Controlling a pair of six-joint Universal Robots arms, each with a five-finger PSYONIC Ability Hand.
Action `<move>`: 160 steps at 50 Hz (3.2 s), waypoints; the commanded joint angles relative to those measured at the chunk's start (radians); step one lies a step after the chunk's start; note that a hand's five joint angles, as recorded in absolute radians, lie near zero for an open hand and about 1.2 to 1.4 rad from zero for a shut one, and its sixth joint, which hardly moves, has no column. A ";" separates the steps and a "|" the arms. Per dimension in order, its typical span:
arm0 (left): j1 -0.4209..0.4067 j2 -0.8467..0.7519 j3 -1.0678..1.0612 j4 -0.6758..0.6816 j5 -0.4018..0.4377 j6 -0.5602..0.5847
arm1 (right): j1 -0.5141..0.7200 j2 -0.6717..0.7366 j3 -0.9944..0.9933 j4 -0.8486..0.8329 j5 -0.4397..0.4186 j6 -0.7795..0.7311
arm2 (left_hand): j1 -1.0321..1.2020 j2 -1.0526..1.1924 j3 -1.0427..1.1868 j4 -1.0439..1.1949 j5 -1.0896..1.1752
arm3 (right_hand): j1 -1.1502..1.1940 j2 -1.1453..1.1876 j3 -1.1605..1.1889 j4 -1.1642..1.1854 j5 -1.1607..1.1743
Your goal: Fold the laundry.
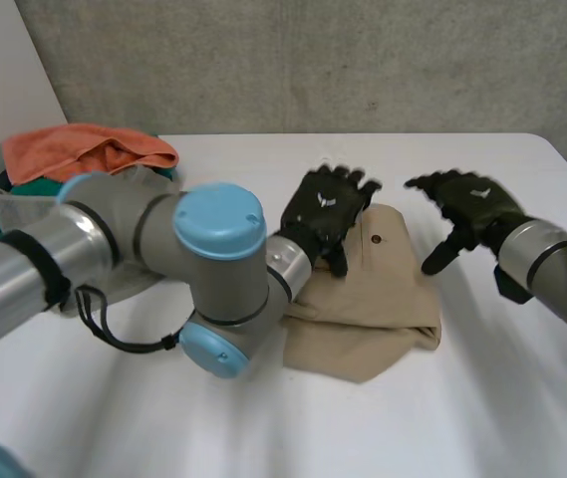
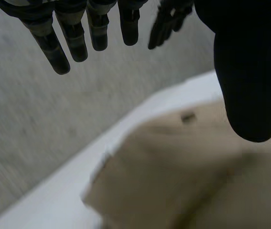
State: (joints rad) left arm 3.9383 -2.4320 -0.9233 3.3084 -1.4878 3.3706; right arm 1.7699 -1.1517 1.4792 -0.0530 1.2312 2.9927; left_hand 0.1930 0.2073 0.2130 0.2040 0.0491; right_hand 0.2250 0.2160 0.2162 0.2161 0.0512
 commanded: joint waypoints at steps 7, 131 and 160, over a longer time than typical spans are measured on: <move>0.033 -0.050 -0.028 -0.260 -0.160 0.128 | 0.013 0.213 -0.073 0.028 -0.102 -0.224 | 0.012 -0.003 -0.008 0.001 -0.019 | -0.050 -0.042 -0.042 -0.042 -0.051; 0.105 0.531 -0.307 -0.185 0.569 -0.062 | -0.399 0.897 -1.238 0.196 0.375 -0.061 | 0.041 0.027 0.021 0.030 0.010 | -0.050 -0.042 -0.042 -0.042 -0.051; 0.573 0.351 -0.299 -0.084 0.238 0.202 | -0.202 -0.052 0.168 -0.219 -0.009 -0.532 | 0.053 0.039 0.033 0.042 0.022 | -0.050 -0.042 -0.042 -0.042 -0.051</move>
State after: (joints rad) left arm 4.3692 -1.9499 -1.2262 3.1937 -1.2111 3.3538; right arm 1.5256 -1.0924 1.4916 -0.2862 1.2396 2.5979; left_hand 0.1938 0.2098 0.2156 0.2068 0.0490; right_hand 0.2259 0.2168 0.2167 0.2182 0.0469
